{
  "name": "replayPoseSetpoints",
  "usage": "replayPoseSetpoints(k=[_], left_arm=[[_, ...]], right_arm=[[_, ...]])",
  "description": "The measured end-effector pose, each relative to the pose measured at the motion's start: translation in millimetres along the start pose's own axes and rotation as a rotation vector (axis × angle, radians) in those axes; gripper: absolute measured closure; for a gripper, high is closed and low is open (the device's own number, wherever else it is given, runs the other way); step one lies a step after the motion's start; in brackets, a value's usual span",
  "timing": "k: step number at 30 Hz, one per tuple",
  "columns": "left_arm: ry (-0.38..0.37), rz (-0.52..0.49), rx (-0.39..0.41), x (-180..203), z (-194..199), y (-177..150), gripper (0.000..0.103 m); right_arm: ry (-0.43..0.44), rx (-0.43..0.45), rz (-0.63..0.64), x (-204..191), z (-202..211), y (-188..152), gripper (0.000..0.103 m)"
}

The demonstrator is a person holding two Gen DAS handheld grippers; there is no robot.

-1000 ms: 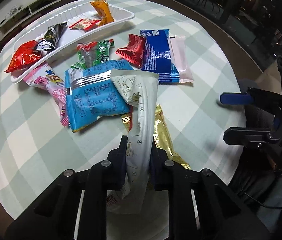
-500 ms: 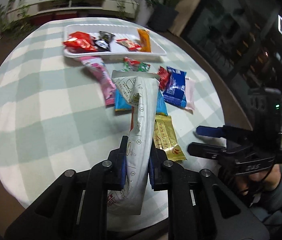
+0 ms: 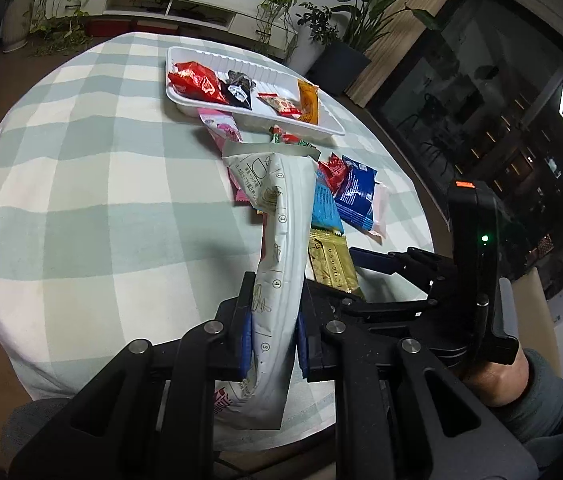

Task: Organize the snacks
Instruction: 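Grasp the white-and-gold wrapper with the left gripper while the right gripper grasps the gold bar, then carry the white wrapper and gold bar with both grippers over the white tray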

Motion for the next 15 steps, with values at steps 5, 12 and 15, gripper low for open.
replayPoseSetpoints(k=[5, 12, 15], left_arm=[[-0.018, 0.009, -0.01, 2.2, -9.7, -7.2, 0.088], [-0.015, 0.016, -0.035, 2.2, -24.6, -12.4, 0.088], [-0.01, 0.012, -0.043, 4.3, -28.4, -12.7, 0.088]], right_arm=[[-0.013, -0.007, 0.015, 13.3, 3.8, -2.5, 0.06], [-0.024, -0.032, 0.068, 16.0, 9.1, -9.4, 0.061], [-0.031, -0.041, 0.086, 14.6, 9.0, -9.9, 0.06]])
Point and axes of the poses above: each gripper's, at about its wrist camera, not at the fingertips, and z roughly against the way its jaws point, x to its right, y to its top, the point moved 1 cm from there along -z, roughly the way its jaws point, and after that the axes turned 9 degrees about -y, right-handed, at the moved point
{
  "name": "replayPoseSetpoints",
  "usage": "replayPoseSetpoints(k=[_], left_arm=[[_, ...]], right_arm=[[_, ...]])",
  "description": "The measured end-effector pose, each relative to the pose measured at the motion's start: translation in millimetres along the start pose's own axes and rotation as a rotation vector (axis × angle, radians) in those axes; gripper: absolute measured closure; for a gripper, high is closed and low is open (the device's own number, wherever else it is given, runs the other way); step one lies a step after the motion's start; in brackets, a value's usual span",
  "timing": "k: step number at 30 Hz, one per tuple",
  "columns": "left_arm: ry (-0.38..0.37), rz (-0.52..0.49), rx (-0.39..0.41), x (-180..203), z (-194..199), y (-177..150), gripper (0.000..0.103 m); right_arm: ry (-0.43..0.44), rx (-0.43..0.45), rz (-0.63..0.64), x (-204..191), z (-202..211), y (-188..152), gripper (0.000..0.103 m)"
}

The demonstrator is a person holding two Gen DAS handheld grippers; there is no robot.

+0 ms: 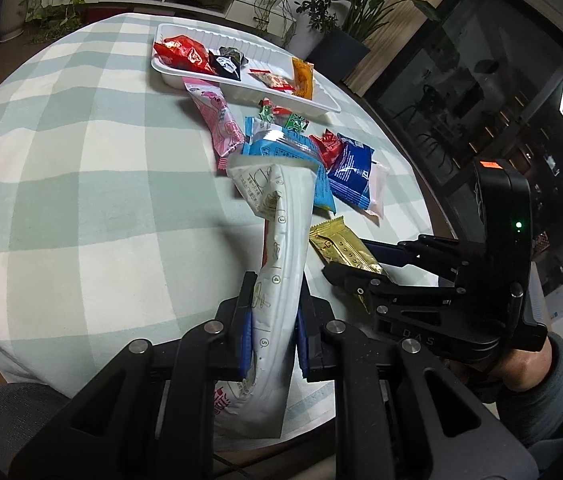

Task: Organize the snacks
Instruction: 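Carry the white wrapper and gold bar with both grippers over the white tray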

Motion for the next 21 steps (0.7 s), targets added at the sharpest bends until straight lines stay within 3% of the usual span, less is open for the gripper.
replayPoseSetpoints(k=[13, 21], left_arm=[[0.037, -0.023, -0.011, 3.2, -11.6, -2.7, 0.089], [0.006, -0.012, 0.028, 4.8, 3.3, 1.1, 0.089]], right_arm=[[0.065, 0.005, -0.035, 11.1, 5.6, -7.6, 0.064], [0.127, 0.079, -0.101, 28.0, 34.3, -13.9, 0.064]])
Point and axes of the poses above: each gripper's, at about its wrist camera, not at the fingertips, and z roughly against the way its jaws point, x to its right, y to its top, the point moved 1 cm from there along -z, roughly the way its jaws point, and after that the axes turned 9 degrees about -y, right-handed, at the moved point
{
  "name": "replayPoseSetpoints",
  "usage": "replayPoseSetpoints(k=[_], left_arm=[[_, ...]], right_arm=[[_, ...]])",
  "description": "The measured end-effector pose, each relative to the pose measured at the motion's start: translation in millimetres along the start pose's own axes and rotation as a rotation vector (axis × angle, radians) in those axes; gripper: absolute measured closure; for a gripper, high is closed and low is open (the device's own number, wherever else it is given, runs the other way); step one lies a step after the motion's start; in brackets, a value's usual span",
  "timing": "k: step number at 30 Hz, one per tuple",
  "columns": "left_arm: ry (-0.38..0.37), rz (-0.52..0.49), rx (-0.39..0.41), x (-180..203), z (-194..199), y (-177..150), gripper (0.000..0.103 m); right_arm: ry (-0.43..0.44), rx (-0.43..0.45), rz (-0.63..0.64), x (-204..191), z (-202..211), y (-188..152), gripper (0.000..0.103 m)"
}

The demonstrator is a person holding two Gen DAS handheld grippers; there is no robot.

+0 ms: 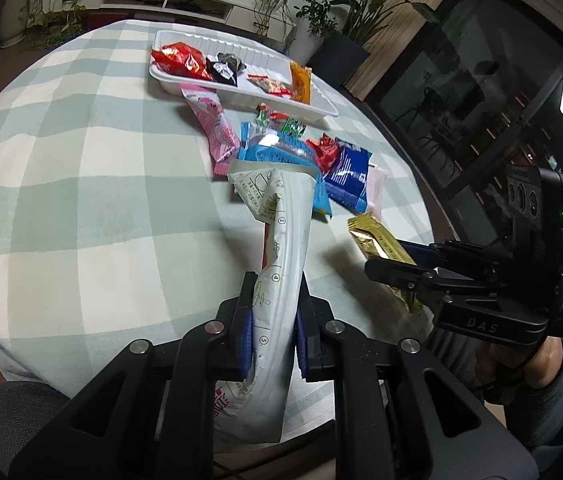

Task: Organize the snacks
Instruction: 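Carry the white wrapper and gold bar with both grippers over the white tray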

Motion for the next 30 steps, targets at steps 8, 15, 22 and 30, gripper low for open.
replayPoseSetpoints(k=[8, 15, 22, 30], left_arm=[[-0.018, 0.012, 0.054, -0.4, 20.2, 23.7, 0.089], [0.001, -0.017, 0.107, 0.4, 31.0, 81.0, 0.089], [0.03, -0.043, 0.145, -2.9, 19.7, 180.3, 0.089], [0.093, -0.069, 0.114, -11.5, -37.9, 280.1, 0.089]], right_arm=[[0.041, 0.043, -0.099, 34.3, 15.9, 11.1, 0.064], [0.028, 0.089, -0.183, 84.1, 26.2, 34.5, 0.064], [0.04, 0.178, -0.223, 124.5, 37.7, 96.7, 0.064], [0.061, 0.245, -0.199, 131.9, 20.4, 193.3, 0.064]])
Point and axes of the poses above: each gripper's, at about its wrist camera, not at the fingertips, and z roughly against the way its jaws point, x to its right, y to its top, the point moved 1 cm from there along -z, roughly the way its jaws point, and after that the axes turned 9 degrees about -y, right-handed, at the moved point
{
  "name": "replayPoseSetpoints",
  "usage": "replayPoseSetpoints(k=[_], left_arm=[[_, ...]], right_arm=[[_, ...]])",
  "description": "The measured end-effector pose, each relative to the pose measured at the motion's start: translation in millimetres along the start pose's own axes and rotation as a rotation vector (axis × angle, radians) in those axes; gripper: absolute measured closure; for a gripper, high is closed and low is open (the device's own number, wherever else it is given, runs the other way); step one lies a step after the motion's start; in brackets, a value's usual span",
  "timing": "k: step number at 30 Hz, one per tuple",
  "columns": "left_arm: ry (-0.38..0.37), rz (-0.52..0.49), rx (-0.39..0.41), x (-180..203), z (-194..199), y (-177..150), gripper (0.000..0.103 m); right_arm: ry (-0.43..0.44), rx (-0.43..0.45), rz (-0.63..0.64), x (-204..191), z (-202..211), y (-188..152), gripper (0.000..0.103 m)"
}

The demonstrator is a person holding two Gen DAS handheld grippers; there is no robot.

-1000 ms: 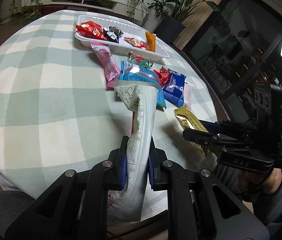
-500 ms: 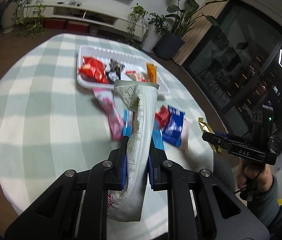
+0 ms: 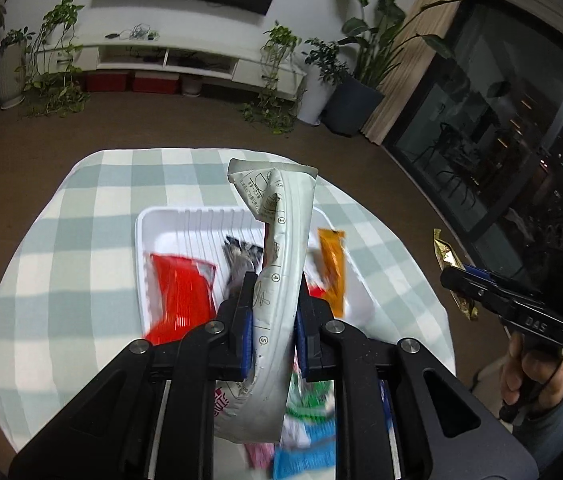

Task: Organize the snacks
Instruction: 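Carry the white wrapper and gold bar with both grippers over the white tray, then lower both packets into the tray and open both grippers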

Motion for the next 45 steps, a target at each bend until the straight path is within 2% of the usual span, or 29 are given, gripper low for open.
replayPoseSetpoints(k=[4, 8, 13, 20, 30, 40, 43, 45], left_arm=[[0.03, 0.023, -0.027, -16.6, -38.3, 20.7, 0.089], [0.044, 0.054, -0.042, -32.5, -70.0, 28.8, 0.089], [0.054, 0.066, -0.076, -47.1, -100.3, 14.6, 0.088], [0.078, 0.078, -0.123, -66.4, -129.5, 1.2, 0.088], [0.105, 0.107, -0.128, -79.4, -139.9, -5.9, 0.081], [0.133, 0.082, -0.122, -72.5, -135.5, -7.2, 0.079], [0.143, 0.061, -0.111, -67.7, -131.5, -7.2, 0.071], [0.147, 0.043, -0.1, -61.6, -126.2, -7.4, 0.05]], right_arm=[[0.0, -0.033, 0.009, -7.1, -42.4, 27.3, 0.064], [-0.02, -0.09, 0.016, -13.0, -86.6, 32.4, 0.064], [-0.039, -0.149, 0.011, -16.6, -128.4, 27.1, 0.064], [-0.087, -0.197, 0.034, -20.9, -166.4, 18.0, 0.064], [-0.133, -0.228, 0.073, -24.7, -191.8, 6.6, 0.064], [-0.153, -0.228, 0.102, -25.9, -199.0, 2.9, 0.063], [-0.149, -0.231, 0.115, -29.1, -199.9, 0.4, 0.061], [-0.153, -0.232, 0.129, -32.6, -200.0, -0.7, 0.055]])
Point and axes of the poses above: each gripper's, at about its wrist camera, not at the fingertips, and z roughly against the way its jaws point, x to its right, y to its top, the point moved 1 cm from there along -z, roughly the way its jaws point, and after that the axes turned 9 degrees about -y, right-handed, at the moved point
